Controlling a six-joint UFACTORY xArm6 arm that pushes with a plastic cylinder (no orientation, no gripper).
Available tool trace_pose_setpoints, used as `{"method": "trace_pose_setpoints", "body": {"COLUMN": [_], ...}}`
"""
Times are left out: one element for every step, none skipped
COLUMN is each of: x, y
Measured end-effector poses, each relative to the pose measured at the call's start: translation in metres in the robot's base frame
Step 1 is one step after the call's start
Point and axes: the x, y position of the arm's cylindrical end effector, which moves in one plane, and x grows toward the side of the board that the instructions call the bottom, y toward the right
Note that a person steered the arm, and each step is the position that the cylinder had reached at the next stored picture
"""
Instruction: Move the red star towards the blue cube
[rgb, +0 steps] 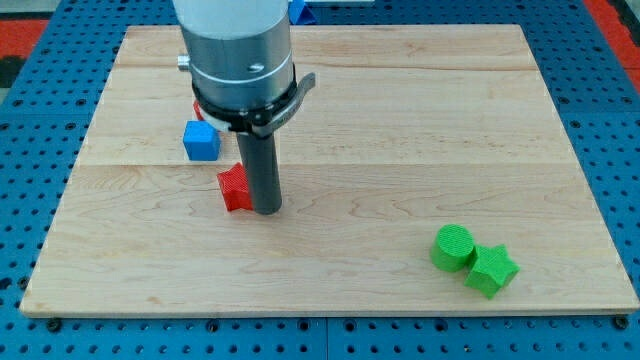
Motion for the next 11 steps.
{"method": "trace_pose_setpoints", "body": {"x": [0.001,0.002,0.004,0.018,0.002,-0.017,-0.020,-0.020,-0.021,-0.021,-0.029], "y": [-0.040,-0.067,-0.066,-0.004,-0.008,-0.045,-0.049,-0.050,-0.071,-0.048,0.053]}}
